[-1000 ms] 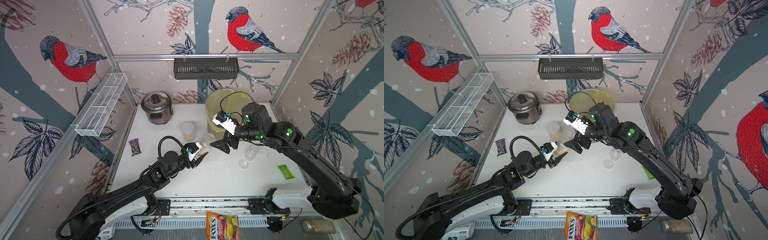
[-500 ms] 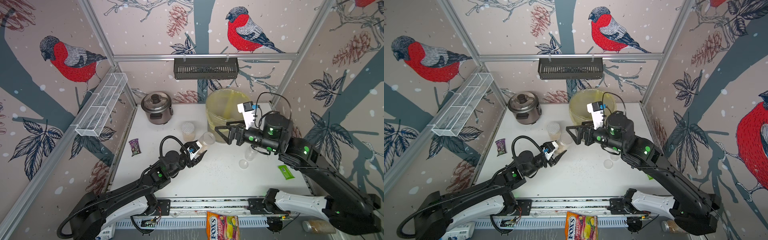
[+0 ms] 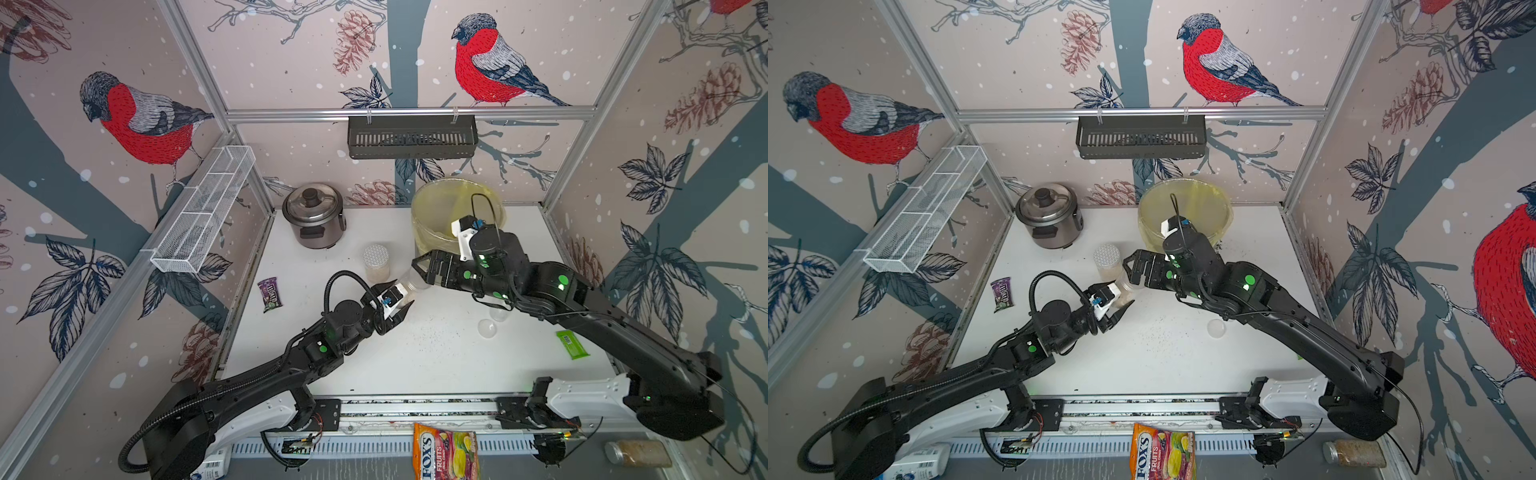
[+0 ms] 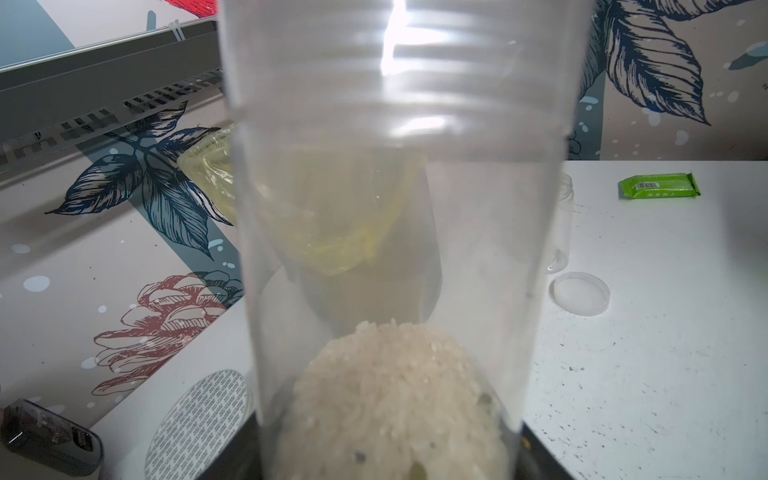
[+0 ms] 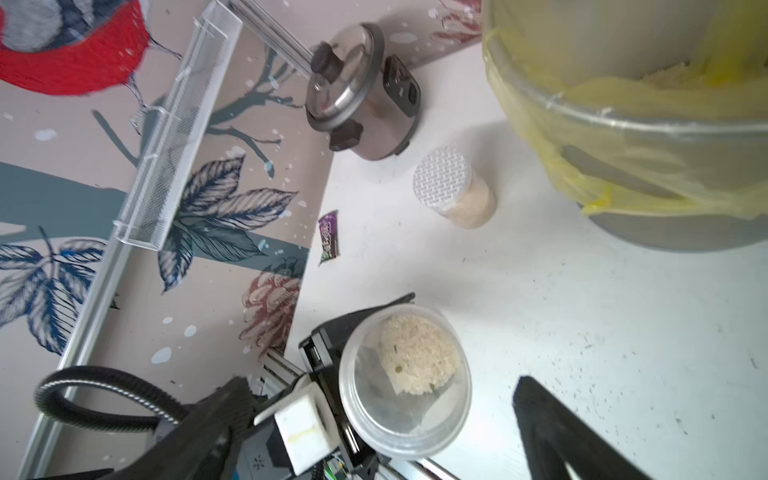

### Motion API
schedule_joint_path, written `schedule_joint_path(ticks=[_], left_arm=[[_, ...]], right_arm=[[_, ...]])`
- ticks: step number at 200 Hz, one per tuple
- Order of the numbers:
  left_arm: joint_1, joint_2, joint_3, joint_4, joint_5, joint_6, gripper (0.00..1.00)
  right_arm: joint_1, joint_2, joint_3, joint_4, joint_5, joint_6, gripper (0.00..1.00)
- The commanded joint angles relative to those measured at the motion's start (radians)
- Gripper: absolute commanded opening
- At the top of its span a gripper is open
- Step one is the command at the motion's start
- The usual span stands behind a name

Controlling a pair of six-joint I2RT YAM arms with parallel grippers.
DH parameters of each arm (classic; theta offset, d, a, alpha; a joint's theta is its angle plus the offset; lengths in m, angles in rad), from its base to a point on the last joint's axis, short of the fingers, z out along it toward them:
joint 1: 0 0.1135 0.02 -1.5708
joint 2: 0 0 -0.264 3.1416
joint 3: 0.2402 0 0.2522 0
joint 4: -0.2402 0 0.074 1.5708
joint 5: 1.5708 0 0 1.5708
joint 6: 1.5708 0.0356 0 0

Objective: Empty moldy rice from jars
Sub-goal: Unscrew the lid from the jar.

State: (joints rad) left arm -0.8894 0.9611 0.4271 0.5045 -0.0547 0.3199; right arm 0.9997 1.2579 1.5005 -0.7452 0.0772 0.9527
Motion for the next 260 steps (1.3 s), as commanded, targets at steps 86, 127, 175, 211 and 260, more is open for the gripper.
schedule_joint_path(ticks=[86,127,175,211,260], left_arm=[[-0.001,0.014,0.019,0.032,-0.022,0.041,0.03],[-0.001,0.013,0.022,0.021,-0.022,0.047,0.03],[-0.001,0.011,0.021,0.016,-0.023,0.047,0.02],[0.000,0.011,0.018,0.020,-0.024,0.047,0.02],[-0.001,0.008,0.018,0.016,-0.023,0.047,0.02]], right_arm=[[-0.004,0.095,0.057,-0.100,-0.040,0.000,0.93],[-0.010,0.137,0.104,-0.127,-0.044,-0.032,0.87],[-0.003,0.163,0.128,-0.146,-0.042,-0.053,0.78],[-0.002,0.166,0.125,-0.146,-0.047,-0.060,0.74],[0.000,0.166,0.114,-0.139,-0.052,-0.071,0.69]])
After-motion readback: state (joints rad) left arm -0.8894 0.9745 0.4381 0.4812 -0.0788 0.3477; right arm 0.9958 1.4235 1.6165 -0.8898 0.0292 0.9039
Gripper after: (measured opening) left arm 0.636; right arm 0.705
